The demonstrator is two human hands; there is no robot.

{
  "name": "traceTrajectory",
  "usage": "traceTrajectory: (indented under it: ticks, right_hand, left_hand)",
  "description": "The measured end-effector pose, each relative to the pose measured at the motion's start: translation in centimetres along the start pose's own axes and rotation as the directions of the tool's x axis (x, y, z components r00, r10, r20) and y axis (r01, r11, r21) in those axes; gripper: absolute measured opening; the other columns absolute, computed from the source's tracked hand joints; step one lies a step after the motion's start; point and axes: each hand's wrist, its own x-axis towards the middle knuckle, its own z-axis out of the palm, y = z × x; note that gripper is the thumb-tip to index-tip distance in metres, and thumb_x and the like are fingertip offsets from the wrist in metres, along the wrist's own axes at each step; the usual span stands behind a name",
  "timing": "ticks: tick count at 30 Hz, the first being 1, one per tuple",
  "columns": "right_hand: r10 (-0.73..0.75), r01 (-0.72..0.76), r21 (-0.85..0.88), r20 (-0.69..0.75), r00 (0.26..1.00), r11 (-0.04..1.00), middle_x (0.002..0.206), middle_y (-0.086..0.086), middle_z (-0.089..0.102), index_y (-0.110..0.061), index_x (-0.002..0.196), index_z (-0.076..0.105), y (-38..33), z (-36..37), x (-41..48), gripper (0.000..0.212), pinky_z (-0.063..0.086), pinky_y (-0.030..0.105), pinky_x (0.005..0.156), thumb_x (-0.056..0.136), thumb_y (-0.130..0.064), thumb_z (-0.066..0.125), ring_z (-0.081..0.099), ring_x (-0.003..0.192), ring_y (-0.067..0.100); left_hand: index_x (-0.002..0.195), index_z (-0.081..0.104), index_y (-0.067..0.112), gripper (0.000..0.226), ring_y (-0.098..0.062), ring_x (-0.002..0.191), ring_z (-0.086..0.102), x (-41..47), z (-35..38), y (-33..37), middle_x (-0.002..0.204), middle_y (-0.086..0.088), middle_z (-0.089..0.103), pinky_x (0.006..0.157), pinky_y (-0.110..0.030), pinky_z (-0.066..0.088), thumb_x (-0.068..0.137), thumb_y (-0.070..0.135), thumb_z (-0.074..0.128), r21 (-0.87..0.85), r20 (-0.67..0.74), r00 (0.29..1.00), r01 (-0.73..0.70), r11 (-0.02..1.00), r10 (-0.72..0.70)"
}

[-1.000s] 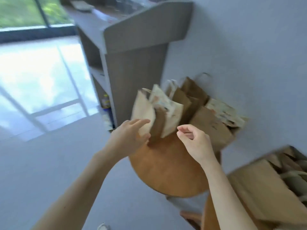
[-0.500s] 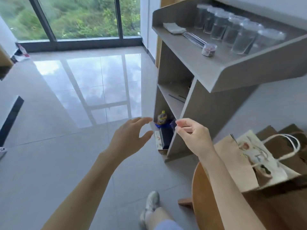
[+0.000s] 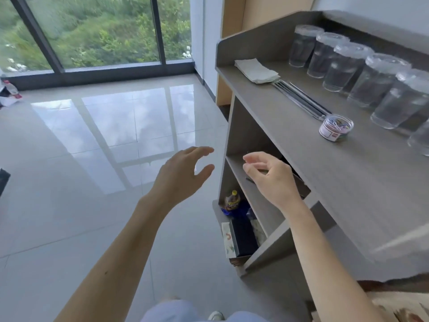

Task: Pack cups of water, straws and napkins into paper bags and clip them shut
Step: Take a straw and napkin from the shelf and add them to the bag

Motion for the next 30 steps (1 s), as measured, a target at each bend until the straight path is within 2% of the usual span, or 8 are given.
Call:
traceTrajectory:
  ticks: [5, 9, 13, 16, 19, 24, 28, 30]
  right_hand:
    - [0.005, -0.009, -0.034, -0.133, 0.991, 0.999, 0.103, -0.012, 0.062, -0.021, 0.109, 0.064, 0.3, 0.3, 7.8, 0.020, 0.037, -0.006, 0.072, 0.090, -0.023, 0.059, 0.057, 0.095, 0.001]
    - [0.089, -0.101, -0.036, -0.246, 0.965, 0.994, 0.094, -0.012, 0.062, -0.022, 0.105, 0.066, 0.9, 0.4, 13.6, 0.016, 0.036, -0.006, 0.068, 0.089, -0.021, 0.060, 0.057, 0.088, -0.002]
    - [0.138, -0.182, -0.066, -0.422, 0.896, 0.981, 0.093, -0.012, 0.063, -0.021, 0.101, 0.066, 1.0, -0.1, 18.1, 0.014, 0.034, -0.006, 0.067, 0.088, -0.021, 0.062, 0.054, 0.079, -0.011]
    - [0.154, -0.227, -0.083, -0.513, 0.844, 0.970, 0.096, -0.011, 0.064, -0.021, 0.102, 0.066, 1.2, -0.9, 20.6, 0.015, 0.035, -0.003, 0.067, 0.087, -0.021, 0.063, 0.054, 0.078, -0.009]
    - [0.198, -0.299, -0.097, -0.557, 0.807, 0.949, 0.099, -0.010, 0.064, -0.022, 0.100, 0.066, 2.0, -2.0, 22.7, 0.015, 0.036, -0.001, 0.067, 0.085, -0.020, 0.064, 0.058, 0.080, 0.001]
    - [0.216, -0.380, -0.168, -0.591, 0.777, 0.910, 0.097, -0.007, 0.059, -0.018, 0.100, 0.067, 4.0, -3.8, 26.7, 0.017, 0.038, 0.017, 0.075, 0.083, -0.016, 0.066, 0.058, 0.087, 0.015]
    - [0.231, -0.425, -0.227, -0.576, 0.784, 0.876, 0.105, -0.002, 0.061, -0.017, 0.105, 0.067, 5.2, -4.1, 28.8, 0.022, 0.042, 0.026, 0.081, 0.082, -0.015, 0.066, 0.056, 0.087, 0.015]
    - [0.235, -0.448, -0.253, -0.581, 0.779, 0.858, 0.111, -0.003, 0.059, -0.017, 0.109, 0.066, 5.6, -4.1, 29.6, 0.026, 0.040, 0.024, 0.080, 0.083, -0.016, 0.065, 0.050, 0.086, 0.008]
  left_hand:
    - [0.127, 0.054, 0.022, 0.036, -0.017, 0.113, 0.055, 9.9, 0.9, -2.9, 0.127, 0.003, 0.058, 0.093, -0.030, 0.043, 0.091, 0.027, 0.056, -0.035, 0.042, 0.991, -0.125, 0.992, 0.127]
    - [0.127, 0.054, 0.024, 0.036, -0.015, 0.114, 0.054, 18.8, 1.7, -4.8, 0.128, 0.005, 0.057, 0.089, -0.023, 0.038, 0.092, 0.029, 0.055, -0.035, 0.101, 0.957, -0.269, 0.962, 0.272]
    - [0.125, 0.057, 0.024, 0.034, -0.016, 0.110, 0.055, 26.8, 2.5, -5.3, 0.124, 0.005, 0.060, 0.088, -0.028, 0.043, 0.091, 0.030, 0.056, -0.055, 0.176, 0.877, -0.445, 0.894, 0.447]
    - [0.124, 0.058, 0.023, 0.035, -0.020, 0.111, 0.054, 31.9, 3.3, -4.7, 0.124, 0.003, 0.060, 0.089, -0.035, 0.045, 0.090, 0.029, 0.058, -0.079, 0.210, 0.803, -0.554, 0.829, 0.557]
    - [0.123, 0.058, 0.022, 0.037, -0.022, 0.109, 0.053, 35.9, 4.6, -4.0, 0.122, 0.002, 0.060, 0.087, -0.039, 0.046, 0.086, 0.026, 0.063, -0.100, 0.227, 0.740, -0.629, 0.771, 0.634]
    - [0.122, 0.059, 0.019, 0.046, -0.025, 0.108, 0.052, 41.7, 6.9, -3.5, 0.123, 0.003, 0.059, 0.083, -0.039, 0.047, 0.079, 0.023, 0.073, -0.132, 0.217, 0.643, -0.726, 0.674, 0.735]
    - [0.122, 0.060, 0.019, 0.049, -0.024, 0.109, 0.050, 44.9, 8.2, -3.8, 0.124, 0.004, 0.058, 0.085, -0.034, 0.042, 0.076, 0.023, 0.076, -0.157, 0.256, 0.607, -0.742, 0.652, 0.752]
    - [0.120, 0.061, 0.021, 0.048, -0.024, 0.110, 0.050, 46.3, 8.6, -3.9, 0.123, 0.004, 0.059, 0.089, -0.035, 0.041, 0.076, 0.026, 0.076, -0.184, 0.272, 0.596, -0.739, 0.648, 0.756]
